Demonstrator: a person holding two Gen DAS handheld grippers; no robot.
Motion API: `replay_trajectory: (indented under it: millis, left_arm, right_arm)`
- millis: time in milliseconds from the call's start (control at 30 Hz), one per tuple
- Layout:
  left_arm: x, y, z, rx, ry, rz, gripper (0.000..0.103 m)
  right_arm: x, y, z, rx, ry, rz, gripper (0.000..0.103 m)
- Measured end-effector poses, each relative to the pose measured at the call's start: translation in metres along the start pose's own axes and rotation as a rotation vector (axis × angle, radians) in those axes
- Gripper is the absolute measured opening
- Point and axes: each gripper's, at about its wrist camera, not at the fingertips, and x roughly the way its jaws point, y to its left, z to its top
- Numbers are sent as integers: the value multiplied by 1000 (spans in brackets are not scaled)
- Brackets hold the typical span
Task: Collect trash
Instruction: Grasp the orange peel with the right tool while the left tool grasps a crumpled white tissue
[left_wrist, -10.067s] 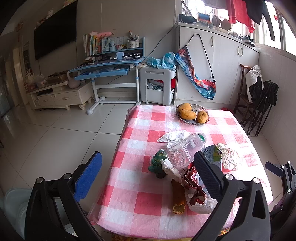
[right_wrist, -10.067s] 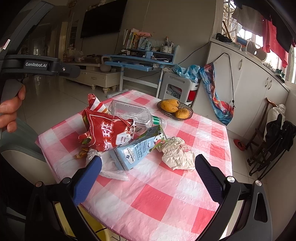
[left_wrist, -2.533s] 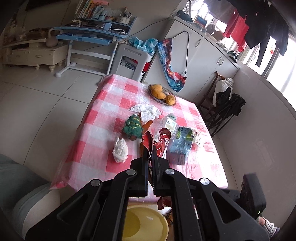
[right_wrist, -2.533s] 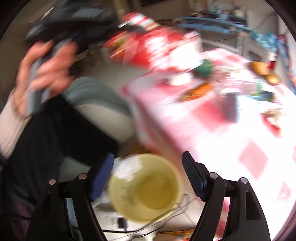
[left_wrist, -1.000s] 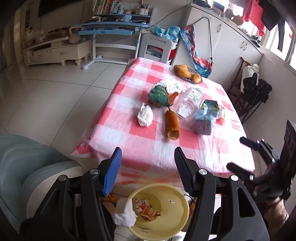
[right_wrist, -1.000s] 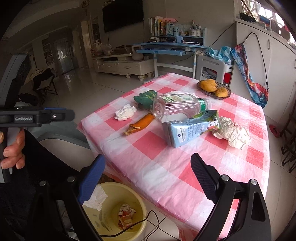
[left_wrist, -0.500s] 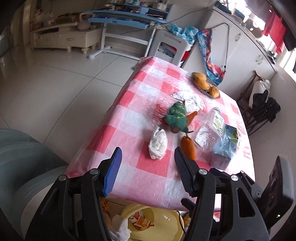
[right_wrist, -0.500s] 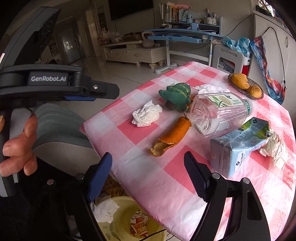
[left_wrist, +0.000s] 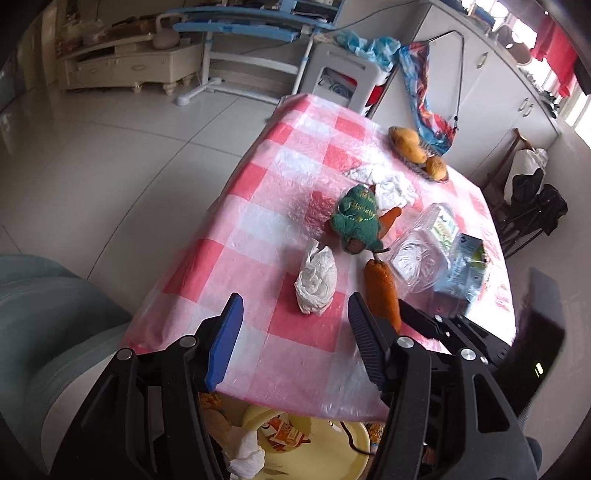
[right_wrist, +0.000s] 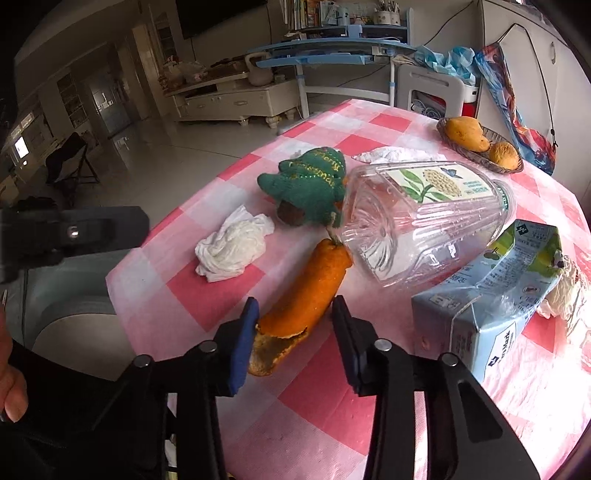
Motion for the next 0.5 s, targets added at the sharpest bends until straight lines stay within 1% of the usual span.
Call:
replay_trajectory:
  millis: [33, 67, 133, 333, 500]
  left_arm:
    - [7, -1, 3, 3, 5, 14, 57]
    - [15, -4, 7, 14, 11, 35, 57]
    - [27, -9, 11, 37, 24, 59, 57]
    - [60, -22, 15, 106, 64, 130, 56]
    - [66, -29, 14, 162, 50, 156, 55]
  right_arm:
    - [-1, 0, -1, -10, 4, 1, 26]
    - [-3, 1, -3, -22, 6, 1, 23]
    - [-8, 0, -6, -44, 8, 6, 19]
    - [-23, -8, -15, -53, 4, 21, 16]
    - [-40, -12, -21, -62, 2, 53, 15]
